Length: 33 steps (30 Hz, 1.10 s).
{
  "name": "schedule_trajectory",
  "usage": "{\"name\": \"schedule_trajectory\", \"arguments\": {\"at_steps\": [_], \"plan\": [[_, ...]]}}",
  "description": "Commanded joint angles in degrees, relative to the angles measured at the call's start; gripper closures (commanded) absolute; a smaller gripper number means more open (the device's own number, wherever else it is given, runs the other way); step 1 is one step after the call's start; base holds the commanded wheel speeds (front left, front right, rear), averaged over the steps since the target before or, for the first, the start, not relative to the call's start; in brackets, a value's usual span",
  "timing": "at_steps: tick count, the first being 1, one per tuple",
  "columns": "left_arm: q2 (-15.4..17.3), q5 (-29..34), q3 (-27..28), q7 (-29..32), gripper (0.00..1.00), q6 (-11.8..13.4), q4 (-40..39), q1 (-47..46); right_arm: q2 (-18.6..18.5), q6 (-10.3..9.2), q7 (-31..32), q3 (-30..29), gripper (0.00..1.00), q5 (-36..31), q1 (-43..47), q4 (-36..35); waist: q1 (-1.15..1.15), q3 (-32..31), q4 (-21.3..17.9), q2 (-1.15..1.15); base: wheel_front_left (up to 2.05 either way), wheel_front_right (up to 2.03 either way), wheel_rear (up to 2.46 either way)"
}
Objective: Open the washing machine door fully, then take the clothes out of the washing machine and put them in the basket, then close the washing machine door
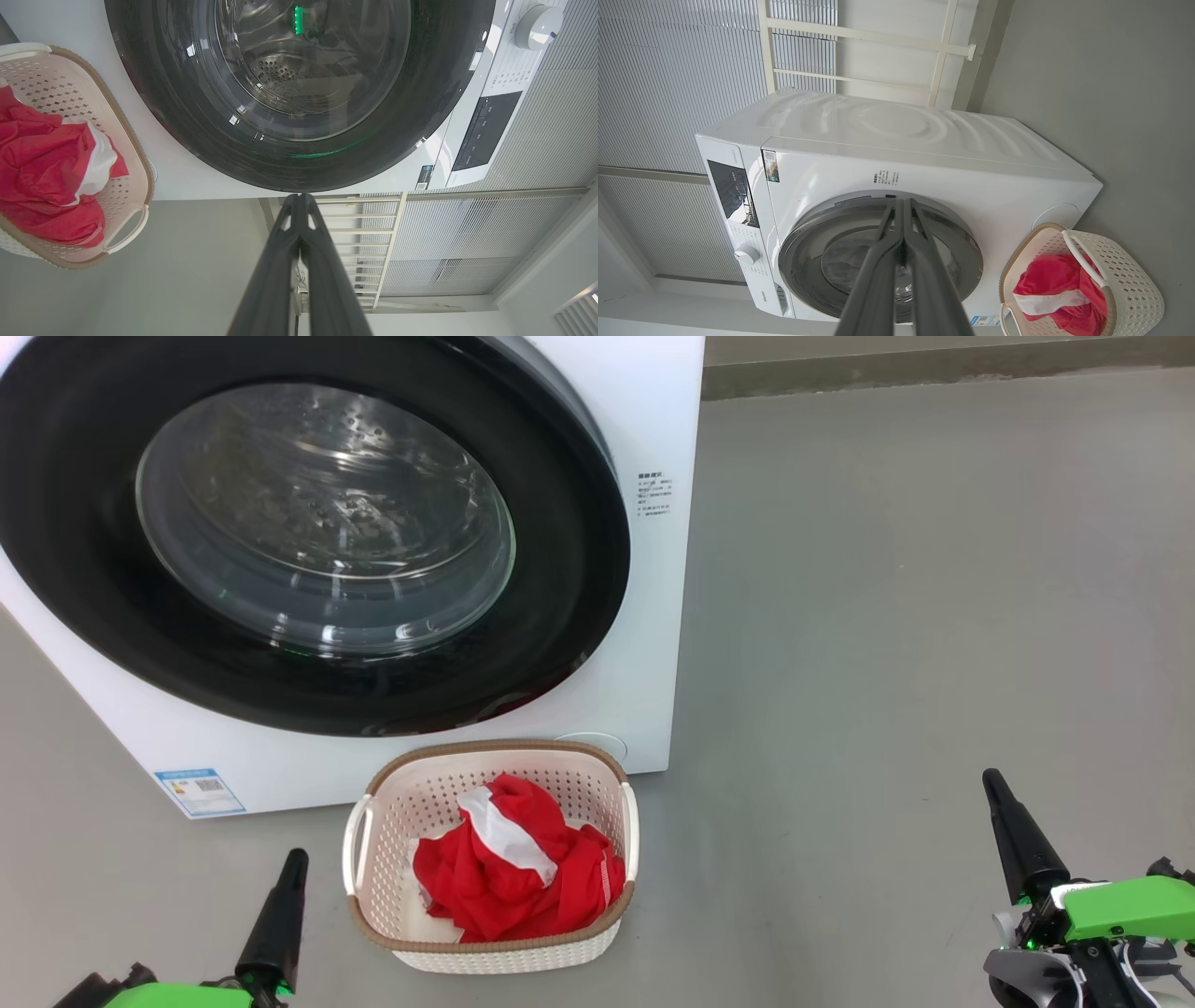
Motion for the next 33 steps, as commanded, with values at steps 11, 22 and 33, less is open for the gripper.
{"name": "schedule_trajectory", "arguments": {"at_steps": [11, 22, 33], "plan": [[0.52, -0.37, 2.09, 0.38, 1.0, -0.4, -1.18, -2.27, -0.27, 0.02, 0.26, 0.77, 1.0, -0.01, -2.41, -1.4, 0.0, 0.0, 0.0, 0.0, 0.0, 0.0, 0.0], [0.51, -0.36, 2.11, 0.39, 1.0, -0.4, -1.18, -2.27, -0.24, 0.02, 0.3, 0.73, 1.0, -0.05, -2.41, -1.39, 0.0, 0.0, 0.0, 0.0, 0.0, 0.0, 0.0], [0.49, -0.34, 2.13, 0.41, 1.0, -0.4, -1.18, -2.27, -0.21, 0.02, 0.33, 0.7, 1.0, -0.08, -2.42, -1.39, 0.0, 0.0, 0.0, 0.0, 0.0, 0.0, 0.0]]}}
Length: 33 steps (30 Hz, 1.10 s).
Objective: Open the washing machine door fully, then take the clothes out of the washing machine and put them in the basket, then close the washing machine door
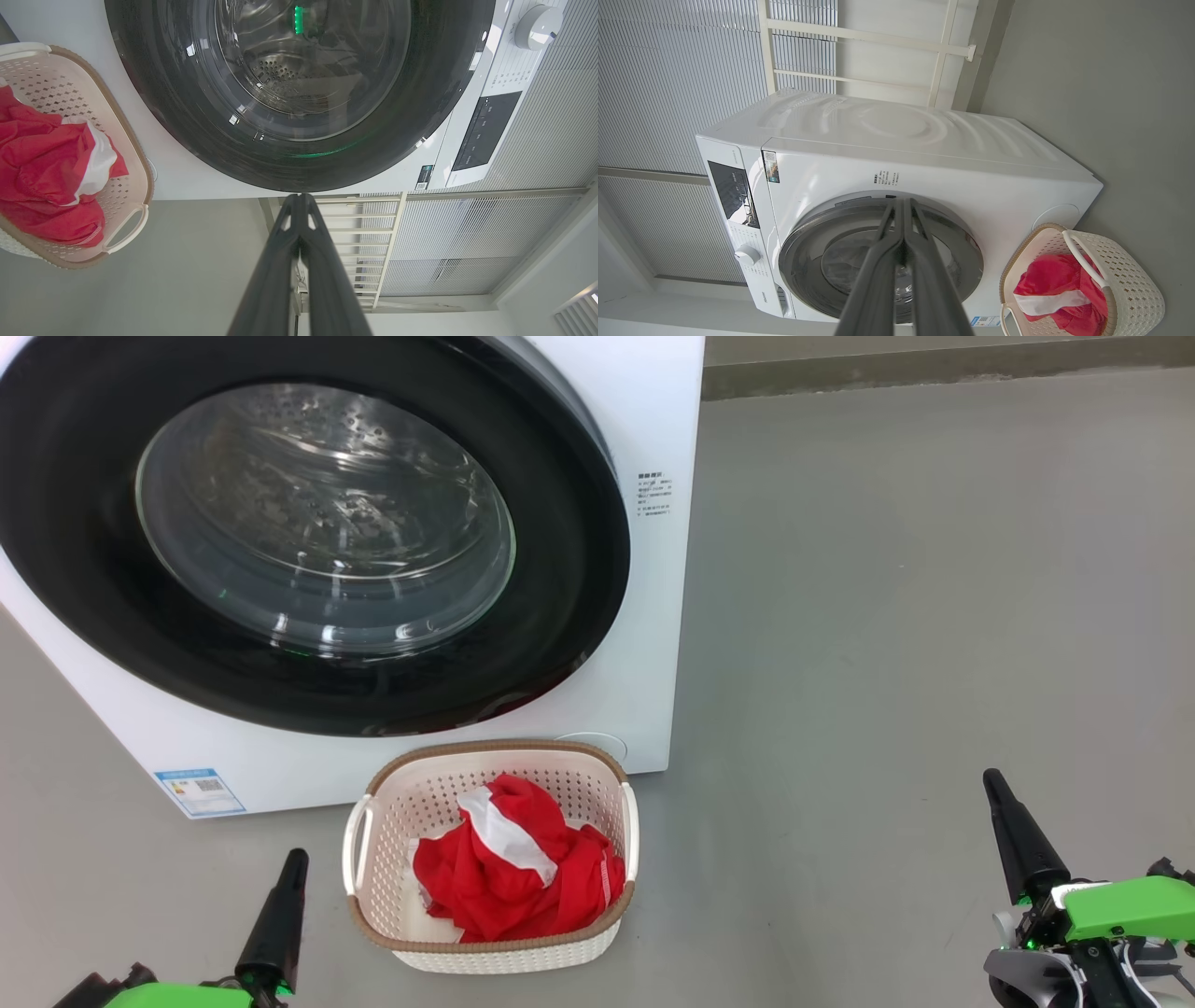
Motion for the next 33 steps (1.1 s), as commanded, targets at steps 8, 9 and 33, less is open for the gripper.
{"name": "schedule_trajectory", "arguments": {"at_steps": [8, 9, 33], "plan": [[0.53, -0.33, 2.06, 0.32, 1.0, -0.4, -1.19, -2.27, -0.31, 0.02, 0.33, 0.81, 1.0, -0.1, -2.42, -1.4, 0.0, 0.0, 0.0, 0.0, 0.0, 0.0, 0.0], [0.53, -0.33, 2.07, 0.32, 1.0, -0.4, -1.19, -2.27, -0.31, 0.02, 0.33, 0.8, 1.0, -0.1, -2.42, -1.4, 0.0, 0.0, 0.0, 0.0, 0.0, 0.0, 0.0], [0.51, -0.31, 2.09, 0.34, 1.0, -0.4, -1.19, -2.27, -0.27, 0.02, 0.37, 0.75, 1.0, -0.14, -2.42, -1.4, 0.0, 0.0, 0.0, 0.0, 0.0, 0.0, 0.0]]}}
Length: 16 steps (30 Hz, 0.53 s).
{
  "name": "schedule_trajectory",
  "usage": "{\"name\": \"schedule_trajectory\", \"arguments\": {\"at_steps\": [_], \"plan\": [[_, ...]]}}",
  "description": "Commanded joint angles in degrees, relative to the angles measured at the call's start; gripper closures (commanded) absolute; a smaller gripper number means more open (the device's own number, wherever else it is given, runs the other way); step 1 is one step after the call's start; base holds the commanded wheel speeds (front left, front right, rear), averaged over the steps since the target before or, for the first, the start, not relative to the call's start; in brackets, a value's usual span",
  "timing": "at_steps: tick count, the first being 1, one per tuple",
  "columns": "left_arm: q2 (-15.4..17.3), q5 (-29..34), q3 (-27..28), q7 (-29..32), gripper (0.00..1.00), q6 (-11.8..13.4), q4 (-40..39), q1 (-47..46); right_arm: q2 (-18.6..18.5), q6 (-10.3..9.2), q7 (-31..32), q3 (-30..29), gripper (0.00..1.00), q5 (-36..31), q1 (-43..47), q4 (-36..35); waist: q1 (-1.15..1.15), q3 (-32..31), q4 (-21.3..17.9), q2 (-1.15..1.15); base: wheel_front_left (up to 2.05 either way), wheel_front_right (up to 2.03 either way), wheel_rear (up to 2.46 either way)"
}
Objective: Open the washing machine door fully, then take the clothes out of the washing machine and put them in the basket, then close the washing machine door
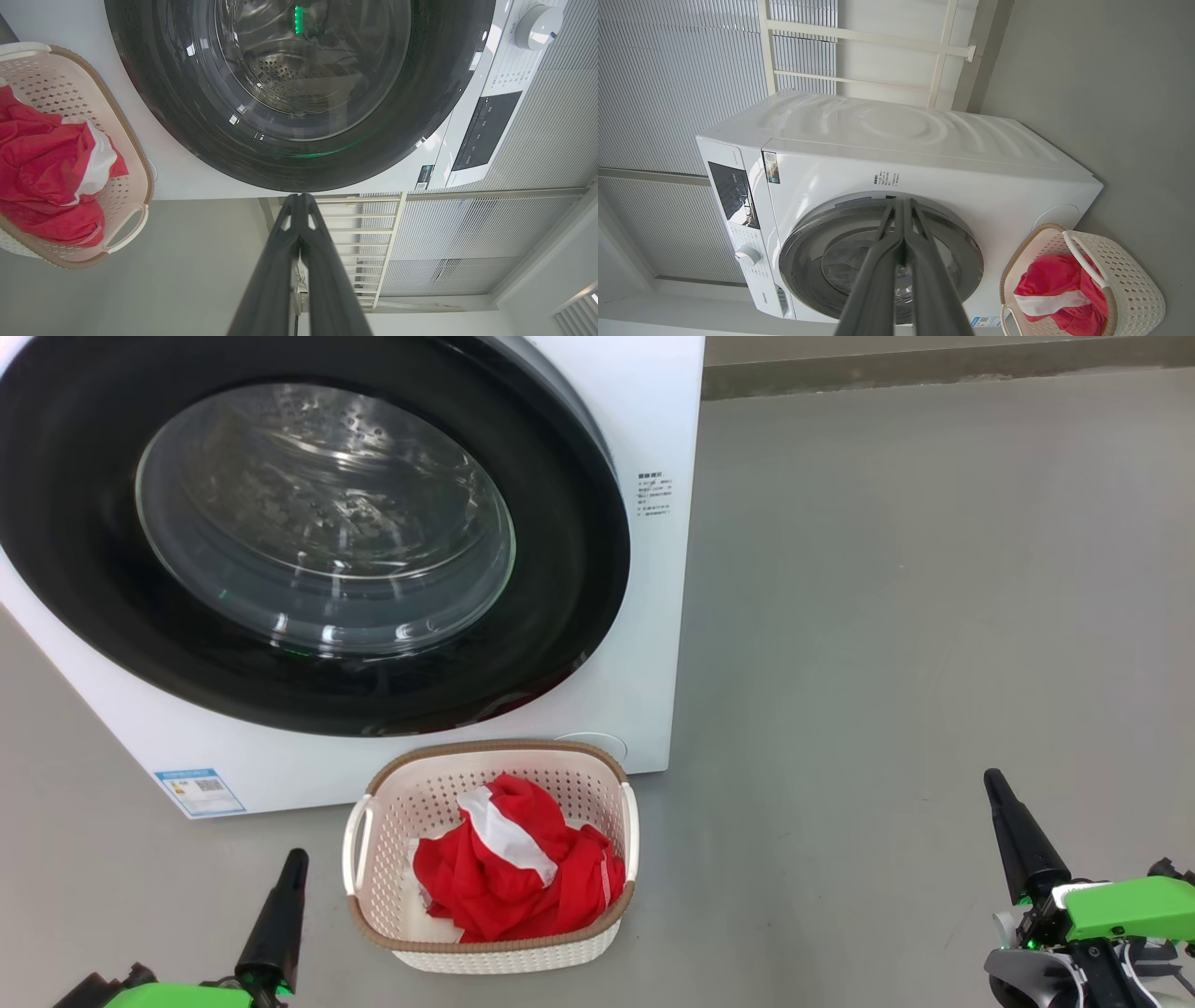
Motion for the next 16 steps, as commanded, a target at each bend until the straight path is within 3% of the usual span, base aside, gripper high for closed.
{"name": "schedule_trajectory", "arguments": {"at_steps": [1, 16], "plan": [[0.53, -0.31, 2.05, 0.28, 1.0, -0.4, -1.19, -2.27, -0.33, 0.02, 0.36, 0.88, 1.0, -0.13, -2.42, -1.4, 0.0, 0.0, 0.0, 0.0, 0.0, 0.0, 0.0], [0.53, -0.3, 2.06, 0.28, 1.0, -0.4, -1.19, -2.28, -0.31, 0.02, 0.38, 0.86, 1.0, -0.15, -2.43, -1.4, 0.0, 0.0, 0.0, 0.0, 0.0, 0.0, 0.0]]}}
